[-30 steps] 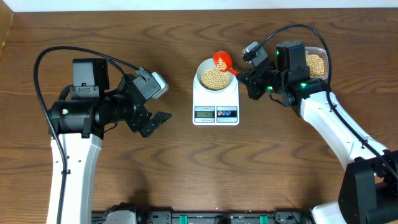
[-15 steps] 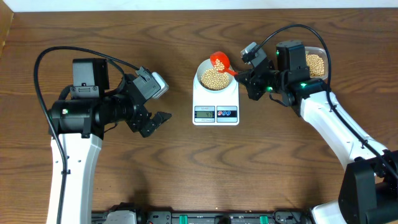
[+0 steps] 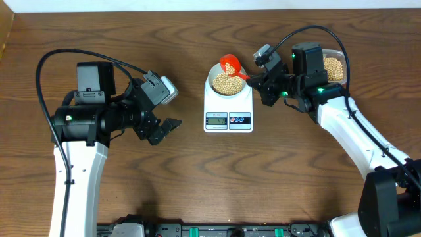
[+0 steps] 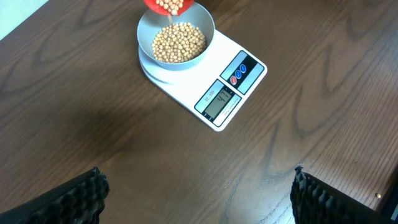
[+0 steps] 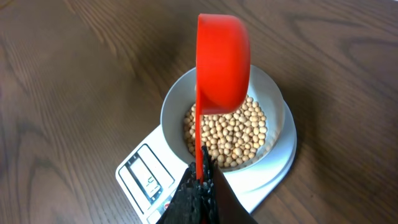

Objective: Scoop item into bowl and weigh 50g on scale

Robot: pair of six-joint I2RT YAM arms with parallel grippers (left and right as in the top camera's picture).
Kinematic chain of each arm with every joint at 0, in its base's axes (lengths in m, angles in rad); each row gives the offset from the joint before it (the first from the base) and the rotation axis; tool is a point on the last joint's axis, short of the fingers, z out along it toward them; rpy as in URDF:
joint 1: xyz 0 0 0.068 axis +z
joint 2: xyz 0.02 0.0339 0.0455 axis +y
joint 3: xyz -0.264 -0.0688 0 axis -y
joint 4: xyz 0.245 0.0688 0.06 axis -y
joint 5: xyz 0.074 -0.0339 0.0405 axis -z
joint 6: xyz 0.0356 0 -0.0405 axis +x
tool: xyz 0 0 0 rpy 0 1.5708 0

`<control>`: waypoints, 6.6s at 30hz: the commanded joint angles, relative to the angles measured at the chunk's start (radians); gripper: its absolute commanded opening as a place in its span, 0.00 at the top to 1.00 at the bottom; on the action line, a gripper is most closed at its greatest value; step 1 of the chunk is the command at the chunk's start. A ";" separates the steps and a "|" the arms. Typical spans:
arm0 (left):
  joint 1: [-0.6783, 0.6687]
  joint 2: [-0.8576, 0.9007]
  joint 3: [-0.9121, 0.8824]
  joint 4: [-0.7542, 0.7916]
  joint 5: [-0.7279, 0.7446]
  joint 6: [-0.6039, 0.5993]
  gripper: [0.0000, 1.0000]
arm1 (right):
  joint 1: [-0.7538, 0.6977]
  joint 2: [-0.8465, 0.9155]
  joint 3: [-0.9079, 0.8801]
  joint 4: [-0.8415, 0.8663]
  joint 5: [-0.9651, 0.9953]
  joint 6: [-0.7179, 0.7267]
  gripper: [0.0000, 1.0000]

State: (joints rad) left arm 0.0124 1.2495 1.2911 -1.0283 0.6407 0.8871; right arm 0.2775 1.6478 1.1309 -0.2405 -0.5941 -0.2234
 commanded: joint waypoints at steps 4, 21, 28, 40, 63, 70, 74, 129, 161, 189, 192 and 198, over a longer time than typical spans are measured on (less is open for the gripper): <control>0.004 0.008 0.014 -0.003 -0.005 -0.005 0.04 | 0.006 -0.026 0.000 0.002 0.000 -0.002 0.99; 0.004 0.008 0.014 -0.003 -0.005 -0.005 0.04 | 0.007 -0.026 0.000 0.002 0.017 -0.018 0.99; 0.004 0.007 0.014 -0.003 -0.005 -0.006 0.04 | 0.007 -0.026 0.000 -0.007 0.029 -0.068 0.99; 0.004 0.007 0.014 -0.003 -0.005 -0.005 0.04 | 0.010 -0.027 0.000 -0.006 0.034 -0.077 0.99; 0.004 0.008 0.014 -0.003 -0.005 -0.006 0.04 | 0.010 -0.026 0.000 -0.002 0.008 0.013 0.99; 0.004 0.007 0.014 -0.003 -0.005 -0.005 0.04 | 0.014 -0.026 0.000 -0.010 0.053 -0.090 0.99; 0.004 0.007 0.014 -0.003 -0.005 -0.005 0.04 | 0.014 -0.027 0.000 -0.005 0.040 -0.099 0.99; 0.004 0.008 0.014 -0.003 -0.005 -0.006 0.04 | -0.302 -0.100 0.000 -0.015 -0.087 0.200 0.99; 0.004 0.007 0.014 -0.003 -0.005 -0.005 0.04 | -0.433 -0.106 0.000 -0.265 0.446 -0.025 0.99; 0.004 0.007 0.014 -0.003 -0.005 -0.005 0.04 | -0.311 -0.098 0.000 -0.210 0.745 -0.240 0.99; 0.004 0.007 0.014 -0.003 -0.005 -0.006 0.04 | -0.298 -0.098 0.000 -0.193 0.789 -0.266 0.99; 0.004 0.007 0.014 -0.003 -0.005 -0.006 0.04 | -0.267 -0.098 0.000 -0.148 0.799 -0.275 0.99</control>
State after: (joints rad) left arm 0.0124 1.2495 1.2911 -1.0283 0.6407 0.8871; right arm -0.0086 1.5482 1.1297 -0.3946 0.1791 -0.4797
